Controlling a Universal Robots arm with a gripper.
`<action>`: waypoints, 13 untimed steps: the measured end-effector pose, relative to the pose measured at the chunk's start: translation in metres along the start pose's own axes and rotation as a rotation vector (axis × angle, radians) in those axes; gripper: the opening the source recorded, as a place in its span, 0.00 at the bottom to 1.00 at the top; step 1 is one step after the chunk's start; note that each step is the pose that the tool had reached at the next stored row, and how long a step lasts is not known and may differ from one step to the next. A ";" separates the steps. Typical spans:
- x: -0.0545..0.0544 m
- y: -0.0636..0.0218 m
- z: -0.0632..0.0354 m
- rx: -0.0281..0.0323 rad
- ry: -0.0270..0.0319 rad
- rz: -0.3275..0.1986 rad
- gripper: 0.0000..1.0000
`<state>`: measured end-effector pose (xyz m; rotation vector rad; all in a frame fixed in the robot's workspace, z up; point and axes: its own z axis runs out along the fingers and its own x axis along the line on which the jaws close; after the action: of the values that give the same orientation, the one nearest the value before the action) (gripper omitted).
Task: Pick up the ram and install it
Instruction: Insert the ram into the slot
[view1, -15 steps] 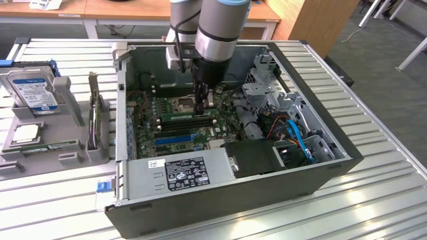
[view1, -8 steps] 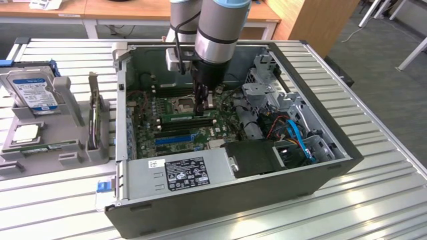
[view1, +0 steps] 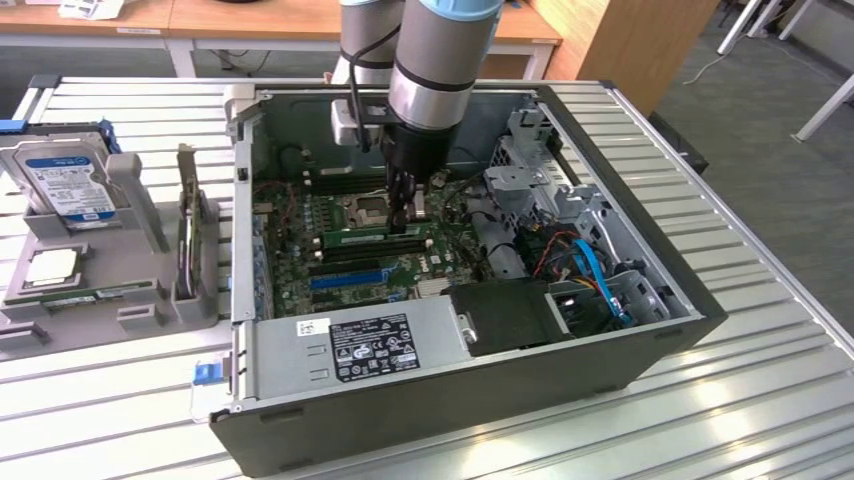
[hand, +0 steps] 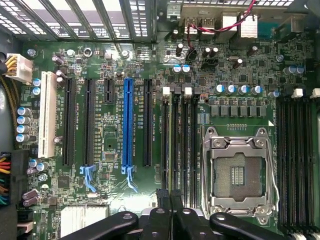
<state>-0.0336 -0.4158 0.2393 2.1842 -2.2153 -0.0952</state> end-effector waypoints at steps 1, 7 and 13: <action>0.000 0.0000 0.0000 0.0000 -0.0001 0.000 0.12; 0.000 0.0008 0.0006 0.0001 -0.0002 0.000 0.12; 0.000 0.0007 0.0026 0.0002 -0.0004 0.000 0.12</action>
<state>-0.0345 -0.4157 0.2368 2.1845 -2.2156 -0.0955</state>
